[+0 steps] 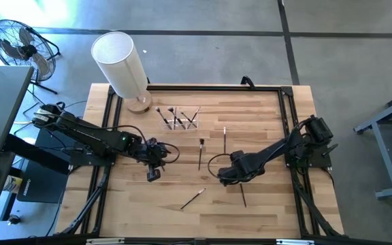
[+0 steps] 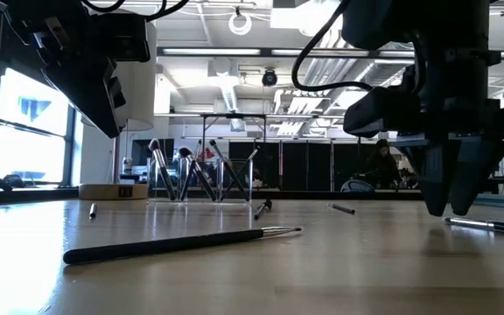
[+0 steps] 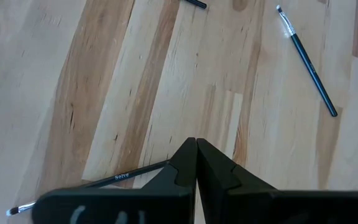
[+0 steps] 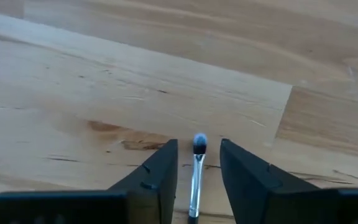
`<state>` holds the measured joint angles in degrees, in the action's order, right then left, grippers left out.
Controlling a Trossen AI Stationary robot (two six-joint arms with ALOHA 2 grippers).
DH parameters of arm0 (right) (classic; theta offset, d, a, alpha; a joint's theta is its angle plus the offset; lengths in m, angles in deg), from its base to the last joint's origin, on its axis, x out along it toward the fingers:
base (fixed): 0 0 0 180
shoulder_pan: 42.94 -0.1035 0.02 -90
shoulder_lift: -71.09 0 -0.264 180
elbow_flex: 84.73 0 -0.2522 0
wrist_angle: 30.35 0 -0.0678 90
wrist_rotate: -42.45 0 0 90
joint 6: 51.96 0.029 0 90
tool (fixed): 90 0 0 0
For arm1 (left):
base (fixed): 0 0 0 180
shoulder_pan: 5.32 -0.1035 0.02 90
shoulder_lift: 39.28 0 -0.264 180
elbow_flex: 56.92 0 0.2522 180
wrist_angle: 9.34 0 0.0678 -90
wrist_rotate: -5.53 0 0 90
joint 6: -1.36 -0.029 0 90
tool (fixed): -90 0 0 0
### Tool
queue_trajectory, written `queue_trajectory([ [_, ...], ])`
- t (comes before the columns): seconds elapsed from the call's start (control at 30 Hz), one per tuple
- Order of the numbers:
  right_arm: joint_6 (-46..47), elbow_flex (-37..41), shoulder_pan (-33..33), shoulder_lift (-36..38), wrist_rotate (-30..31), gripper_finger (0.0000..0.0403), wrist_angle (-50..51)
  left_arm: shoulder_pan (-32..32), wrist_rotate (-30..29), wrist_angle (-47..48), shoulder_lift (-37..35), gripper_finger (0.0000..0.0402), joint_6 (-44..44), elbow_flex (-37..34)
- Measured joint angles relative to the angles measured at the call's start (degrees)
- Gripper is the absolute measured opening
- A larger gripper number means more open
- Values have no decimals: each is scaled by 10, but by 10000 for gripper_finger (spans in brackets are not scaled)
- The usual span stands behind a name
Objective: Pick & Place Makeup Supplies
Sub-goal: Put the black makeup brush into the transparent organizer
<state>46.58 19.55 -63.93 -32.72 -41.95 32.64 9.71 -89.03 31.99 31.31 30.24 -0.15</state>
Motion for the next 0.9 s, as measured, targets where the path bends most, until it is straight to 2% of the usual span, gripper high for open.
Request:
queue_trajectory([
  [0.27,-13,-2,1,-30,-24,66,-24,0,0,0,0,0,1,0],
  [0.43,-17,-2,2,-33,-30,12,-33,0,5,0,0,0,5,0],
  [0.63,-44,-1,2,-21,-35,6,-36,0,11,0,0,0,12,0],
  [0.8,-46,2,-4,33,8,2,-28,0,11,0,0,0,14,0],
  [0.9,-52,1,-7,74,56,2,-16,0,11,0,0,0,14,0],
])
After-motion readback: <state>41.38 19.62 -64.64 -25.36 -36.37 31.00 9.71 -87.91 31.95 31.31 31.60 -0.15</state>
